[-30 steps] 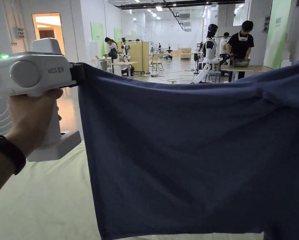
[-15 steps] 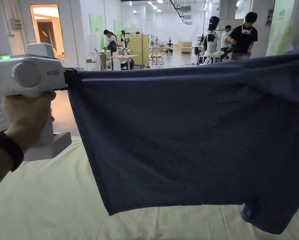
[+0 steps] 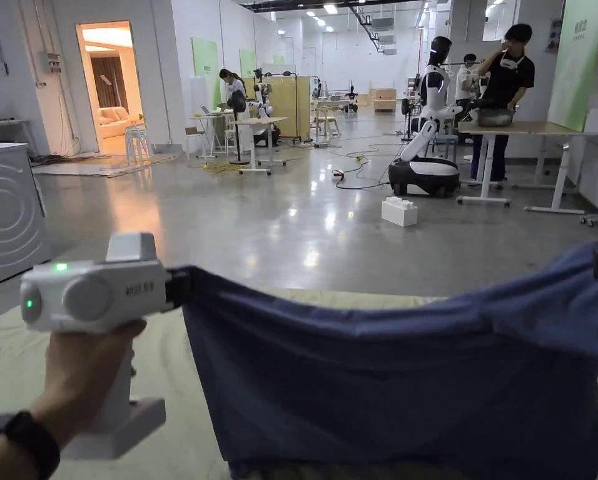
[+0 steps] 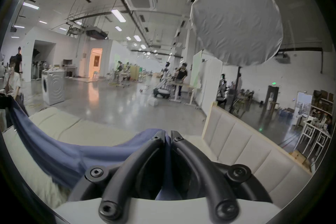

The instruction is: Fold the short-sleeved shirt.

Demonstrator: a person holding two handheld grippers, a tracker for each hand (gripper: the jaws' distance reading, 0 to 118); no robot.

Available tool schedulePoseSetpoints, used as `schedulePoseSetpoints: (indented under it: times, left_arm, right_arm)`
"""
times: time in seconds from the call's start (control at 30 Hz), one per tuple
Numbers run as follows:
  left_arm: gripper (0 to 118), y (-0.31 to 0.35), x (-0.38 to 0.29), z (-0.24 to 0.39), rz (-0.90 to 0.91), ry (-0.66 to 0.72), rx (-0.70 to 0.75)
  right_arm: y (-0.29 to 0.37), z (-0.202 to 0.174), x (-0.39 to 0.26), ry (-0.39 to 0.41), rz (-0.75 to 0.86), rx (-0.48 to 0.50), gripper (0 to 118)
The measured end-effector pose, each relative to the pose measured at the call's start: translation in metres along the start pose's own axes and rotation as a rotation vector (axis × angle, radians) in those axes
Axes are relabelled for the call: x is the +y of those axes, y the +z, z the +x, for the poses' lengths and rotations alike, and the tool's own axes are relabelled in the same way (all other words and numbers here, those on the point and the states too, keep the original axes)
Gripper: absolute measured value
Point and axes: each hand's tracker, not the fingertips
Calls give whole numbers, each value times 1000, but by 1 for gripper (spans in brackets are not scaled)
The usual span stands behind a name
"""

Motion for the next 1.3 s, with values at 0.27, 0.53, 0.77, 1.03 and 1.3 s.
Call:
schedulePoseSetpoints:
  times: [0.27,0.53,0.77,1.03,1.3]
  left_arm:
    - [5,78,-184,11,-242,78,-73]
    - [5,176,-319,-29,-274,290,-126]
    - [5,229,-340,-47,-225,323,-113]
    - [5,208,-374,-39,-356,289,-98]
    - [37,213,-397,-48,-387,252,3]
  right_arm:
    - [91,14,-177,-309,-213,141,5]
    - [217,26,-323,-391,-322,127,5]
    - [264,46,-353,-465,-364,66,4]
    - [252,17,-376,-341,-503,86,4]
    - [254,15,-398,-200,-527,76,39]
